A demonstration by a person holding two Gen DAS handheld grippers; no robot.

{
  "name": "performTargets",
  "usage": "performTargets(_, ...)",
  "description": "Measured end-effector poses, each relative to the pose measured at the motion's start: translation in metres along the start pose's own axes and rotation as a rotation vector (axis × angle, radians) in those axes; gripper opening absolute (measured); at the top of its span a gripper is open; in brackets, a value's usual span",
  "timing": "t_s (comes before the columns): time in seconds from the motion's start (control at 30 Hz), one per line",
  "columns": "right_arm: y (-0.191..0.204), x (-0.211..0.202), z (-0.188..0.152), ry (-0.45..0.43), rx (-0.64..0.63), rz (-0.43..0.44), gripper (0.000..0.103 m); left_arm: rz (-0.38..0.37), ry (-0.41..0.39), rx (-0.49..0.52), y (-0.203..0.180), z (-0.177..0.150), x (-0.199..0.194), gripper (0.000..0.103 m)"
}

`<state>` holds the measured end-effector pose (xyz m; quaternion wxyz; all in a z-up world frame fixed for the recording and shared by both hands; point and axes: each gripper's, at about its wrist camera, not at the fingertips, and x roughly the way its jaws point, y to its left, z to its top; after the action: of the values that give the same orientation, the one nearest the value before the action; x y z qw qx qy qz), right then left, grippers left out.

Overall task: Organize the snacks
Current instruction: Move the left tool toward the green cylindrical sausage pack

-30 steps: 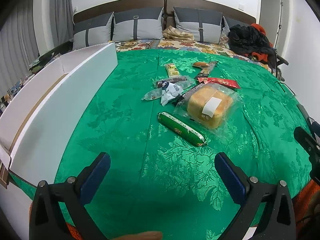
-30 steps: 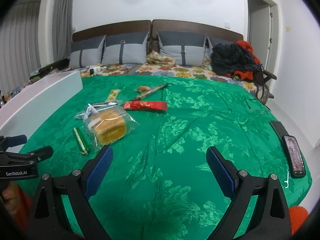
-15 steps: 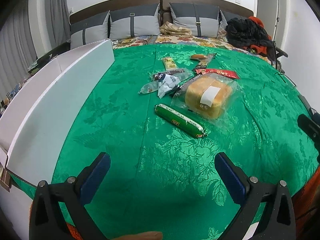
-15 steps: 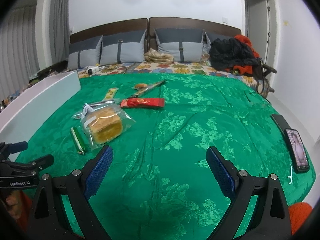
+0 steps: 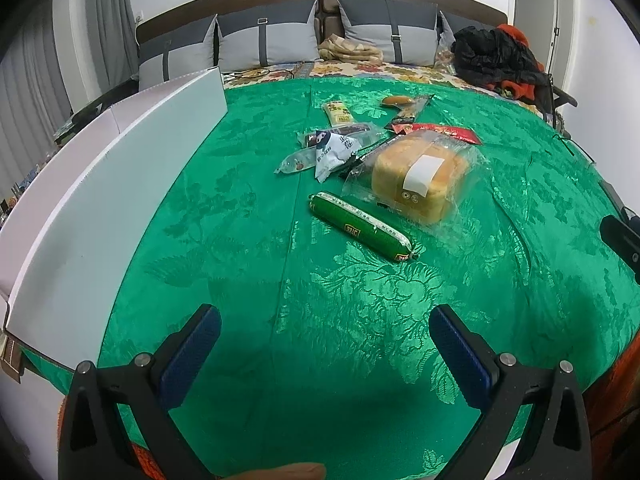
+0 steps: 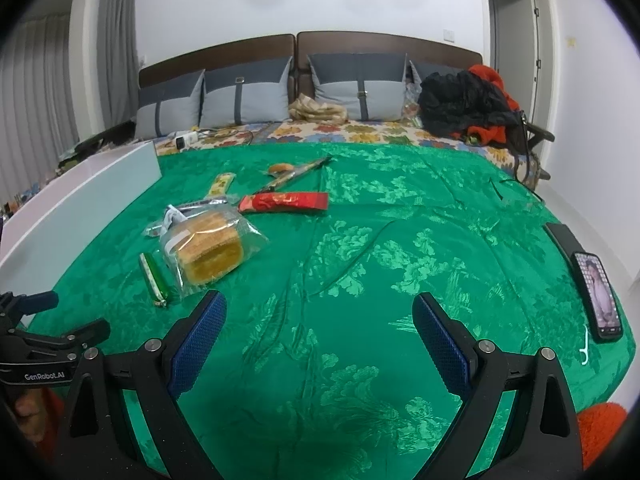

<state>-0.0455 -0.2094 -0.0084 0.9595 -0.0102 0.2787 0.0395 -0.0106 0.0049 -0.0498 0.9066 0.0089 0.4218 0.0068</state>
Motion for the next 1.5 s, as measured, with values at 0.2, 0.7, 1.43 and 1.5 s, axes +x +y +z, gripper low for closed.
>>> performTargets(0.2, -0.001, 0.004, -0.001, 0.006, 0.003, 0.003, 0.096, -0.002, 0.009, 0.001, -0.001, -0.001, 0.002, 0.103)
performTargets(0.7, -0.004, 0.01, -0.004, 0.026, 0.015, 0.012, 0.096, 0.006, 0.036, -0.002, 0.001, -0.003, 0.01, 0.103)
performTargets(1.43, -0.017, 0.017, -0.006, 0.045, 0.075, 0.036, 0.096, -0.085, 0.103, -0.179, 0.02, 0.037, 0.029, 0.103)
performTargets(1.5, -0.016, 0.017, -0.006, 0.045, 0.073, 0.039, 0.096, -0.079, 0.102, -0.168, 0.011, 0.047, 0.035, 0.103)
